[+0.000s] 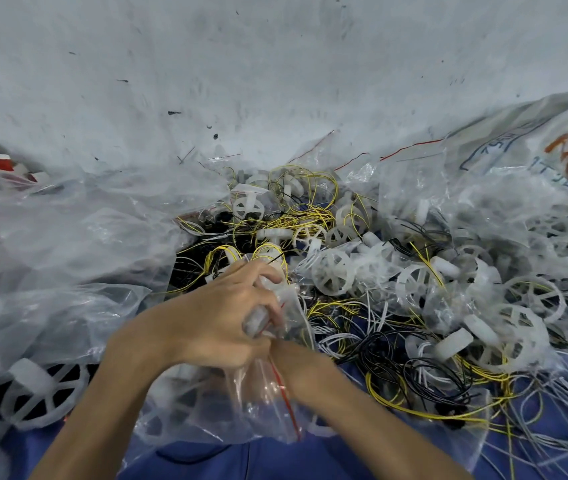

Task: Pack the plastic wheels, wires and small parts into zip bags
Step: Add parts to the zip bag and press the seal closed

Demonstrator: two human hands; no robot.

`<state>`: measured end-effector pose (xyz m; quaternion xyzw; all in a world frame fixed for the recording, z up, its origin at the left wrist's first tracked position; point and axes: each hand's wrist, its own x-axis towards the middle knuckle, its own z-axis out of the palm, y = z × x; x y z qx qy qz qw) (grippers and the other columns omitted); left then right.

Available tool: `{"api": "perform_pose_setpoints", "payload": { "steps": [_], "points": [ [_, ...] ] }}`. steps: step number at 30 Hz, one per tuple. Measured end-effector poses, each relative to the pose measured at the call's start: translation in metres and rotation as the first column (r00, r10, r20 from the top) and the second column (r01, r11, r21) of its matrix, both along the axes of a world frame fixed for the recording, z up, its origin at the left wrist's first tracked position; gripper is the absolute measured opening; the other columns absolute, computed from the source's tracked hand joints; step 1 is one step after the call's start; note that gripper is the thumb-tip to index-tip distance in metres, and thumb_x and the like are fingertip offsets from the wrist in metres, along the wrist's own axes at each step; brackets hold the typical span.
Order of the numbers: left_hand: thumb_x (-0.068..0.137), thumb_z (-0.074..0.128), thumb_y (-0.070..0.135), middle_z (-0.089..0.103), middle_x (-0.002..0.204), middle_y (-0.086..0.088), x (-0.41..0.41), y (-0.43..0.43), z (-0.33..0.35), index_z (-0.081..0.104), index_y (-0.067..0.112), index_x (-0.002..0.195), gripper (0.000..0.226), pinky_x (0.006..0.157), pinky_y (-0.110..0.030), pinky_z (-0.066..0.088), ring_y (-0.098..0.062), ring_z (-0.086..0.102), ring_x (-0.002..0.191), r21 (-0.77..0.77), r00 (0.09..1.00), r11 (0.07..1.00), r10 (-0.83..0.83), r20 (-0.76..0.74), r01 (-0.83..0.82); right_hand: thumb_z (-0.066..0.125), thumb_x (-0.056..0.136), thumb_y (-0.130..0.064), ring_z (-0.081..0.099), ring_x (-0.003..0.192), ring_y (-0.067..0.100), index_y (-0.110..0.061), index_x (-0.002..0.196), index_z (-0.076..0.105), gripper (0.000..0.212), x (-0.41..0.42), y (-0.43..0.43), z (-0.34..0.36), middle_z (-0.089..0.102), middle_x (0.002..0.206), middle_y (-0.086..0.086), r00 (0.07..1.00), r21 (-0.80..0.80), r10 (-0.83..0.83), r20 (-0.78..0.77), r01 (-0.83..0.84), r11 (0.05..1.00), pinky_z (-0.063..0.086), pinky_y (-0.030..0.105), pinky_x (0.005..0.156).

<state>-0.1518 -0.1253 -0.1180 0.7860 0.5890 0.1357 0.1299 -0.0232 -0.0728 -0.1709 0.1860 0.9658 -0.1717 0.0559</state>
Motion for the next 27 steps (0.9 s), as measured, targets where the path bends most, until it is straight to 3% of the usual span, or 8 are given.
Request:
{"api": "perform_pose_setpoints", "payload": {
  "steps": [2,5,9,12,14,18,22,27],
  "points": [
    [0.08,0.054,0.037,0.031,0.131,0.015,-0.001,0.002,0.0,0.059,0.033,0.108,0.029,0.09,0.004,0.009,0.009,0.017,0.124,-0.037,0.998,0.998,0.058,-0.002,-0.058,0.041,0.094,-0.004,0.054,0.103,0.032,0.004,0.102,0.05,0.014,0.001,0.005,0.015,0.059,0.105,0.018,0.998,-0.089,0.037,0.057,-0.031,0.995,0.034,0.02,0.068],
    [0.073,0.047,0.046,0.033,0.127,0.014,-0.004,0.004,-0.001,0.052,0.027,0.123,0.053,0.094,-0.008,0.017,0.003,0.022,0.125,-0.03,0.994,0.994,0.101,-0.049,-0.102,0.05,0.093,-0.009,0.054,0.085,0.011,0.002,0.105,0.061,0.02,0.014,0.023,0.045,0.058,0.089,-0.004,0.997,-0.217,0.083,-0.008,-0.083,0.973,0.036,0.015,0.067],
    [0.084,0.055,0.032,0.035,0.122,0.015,-0.005,0.005,-0.004,0.049,0.024,0.126,0.042,0.088,-0.009,0.02,0.003,0.03,0.121,-0.027,0.992,0.991,0.128,-0.023,-0.128,0.067,0.084,-0.017,0.062,0.079,-0.005,-0.016,0.102,0.068,0.018,0.057,0.057,0.051,0.067,0.085,-0.018,0.985,-0.375,-0.121,-0.123,0.066,0.924,0.046,0.008,0.07],
    [0.086,0.055,0.027,0.035,0.124,0.016,-0.005,0.008,-0.007,0.047,0.022,0.128,0.043,0.091,-0.009,0.02,0.006,0.03,0.117,-0.004,0.99,0.99,0.138,-0.026,-0.138,0.072,0.079,-0.021,0.062,0.08,-0.003,-0.017,0.098,0.068,0.019,0.075,0.085,0.041,0.065,0.087,-0.014,0.962,-0.229,-0.263,-0.068,0.242,0.943,0.042,0.006,0.066],
    [0.085,0.056,0.032,0.034,0.125,0.018,-0.005,0.01,-0.009,0.048,0.022,0.129,0.045,0.091,-0.01,0.021,0.008,0.028,0.113,0.013,0.989,0.989,0.146,-0.034,-0.145,0.075,0.077,-0.02,0.061,0.088,0.007,-0.014,0.102,0.067,0.027,0.077,0.099,0.025,0.066,0.096,-0.006,0.936,-0.106,-0.35,0.045,0.353,0.93,0.043,0.015,0.072],
    [0.081,0.062,0.046,0.036,0.124,0.018,-0.003,0.009,-0.01,0.049,0.023,0.126,0.053,0.094,-0.017,0.028,0.005,0.032,0.114,0.044,0.985,0.986,0.164,-0.049,-0.162,0.075,0.076,-0.02,0.06,0.084,0.011,-0.016,0.098,0.068,0.024,0.069,0.106,0.0,0.065,0.089,-0.007,0.911,-0.049,-0.356,0.208,0.373,0.927,0.046,0.023,0.073],
    [0.079,0.065,0.037,0.035,0.126,0.016,-0.004,0.008,-0.009,0.047,0.021,0.129,0.056,0.104,-0.022,0.03,0.001,0.031,0.123,0.035,0.985,0.987,0.16,-0.068,-0.158,0.07,0.08,-0.011,0.056,0.073,0.006,-0.022,0.081,0.063,0.013,0.069,0.108,-0.005,0.057,0.076,-0.013,0.919,-0.028,-0.381,0.105,0.386,0.922,0.041,0.018,0.059],
    [0.079,0.065,0.031,0.033,0.131,0.013,-0.004,0.007,-0.009,0.044,0.02,0.131,0.057,0.107,-0.025,0.029,-0.002,0.03,0.128,0.002,0.984,0.987,0.161,-0.082,-0.161,0.065,0.083,-0.008,0.057,0.074,0.009,-0.021,0.082,0.057,0.015,0.069,0.109,-0.002,0.056,0.077,-0.01,0.922,0.012,-0.386,-0.029,0.386,0.922,0.036,0.013,0.055]
  ]
}}
